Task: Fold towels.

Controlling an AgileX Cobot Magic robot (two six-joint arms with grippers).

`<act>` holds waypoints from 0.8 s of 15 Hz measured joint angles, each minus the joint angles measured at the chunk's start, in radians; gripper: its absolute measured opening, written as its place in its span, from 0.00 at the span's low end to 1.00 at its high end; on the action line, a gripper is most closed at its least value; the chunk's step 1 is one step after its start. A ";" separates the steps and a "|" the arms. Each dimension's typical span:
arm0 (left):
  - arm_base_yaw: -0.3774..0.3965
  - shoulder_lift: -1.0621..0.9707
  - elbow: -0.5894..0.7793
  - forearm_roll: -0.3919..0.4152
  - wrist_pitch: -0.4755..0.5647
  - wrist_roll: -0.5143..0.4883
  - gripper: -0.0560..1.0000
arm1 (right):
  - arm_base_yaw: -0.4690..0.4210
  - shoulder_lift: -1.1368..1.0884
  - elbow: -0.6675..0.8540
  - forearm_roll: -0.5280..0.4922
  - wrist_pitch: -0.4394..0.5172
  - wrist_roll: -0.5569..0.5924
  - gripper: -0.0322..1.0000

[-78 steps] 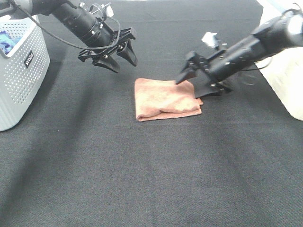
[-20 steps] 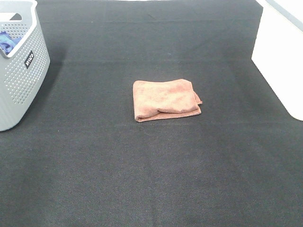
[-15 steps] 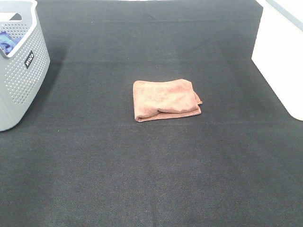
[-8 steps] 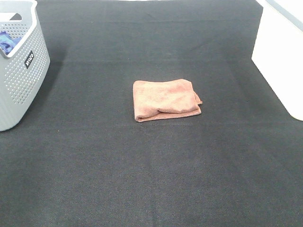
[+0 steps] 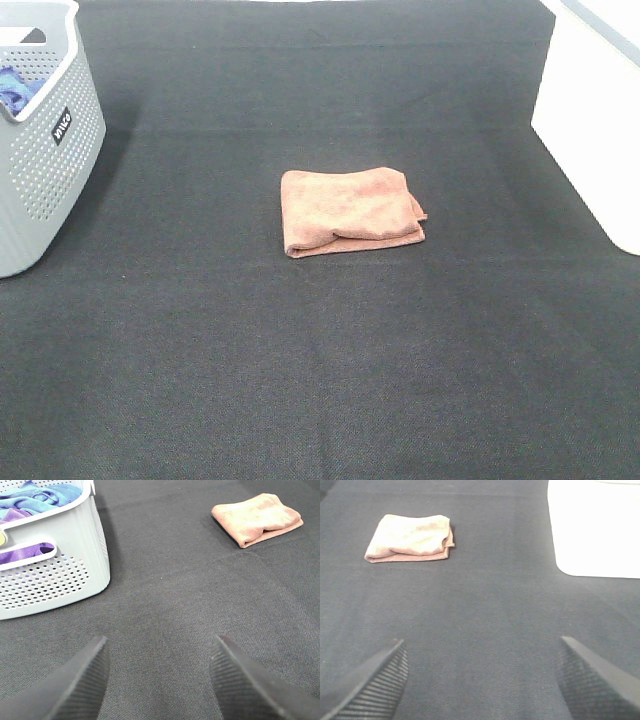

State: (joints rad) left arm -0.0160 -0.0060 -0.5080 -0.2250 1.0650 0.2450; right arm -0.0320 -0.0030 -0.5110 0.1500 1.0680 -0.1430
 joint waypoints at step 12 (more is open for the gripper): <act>0.000 0.000 0.000 0.000 0.000 0.000 0.60 | 0.019 0.000 0.003 0.021 0.000 0.000 0.77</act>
State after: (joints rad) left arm -0.0160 -0.0060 -0.5080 -0.2250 1.0650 0.2450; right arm -0.0130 -0.0030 -0.5080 0.1710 1.0680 -0.1430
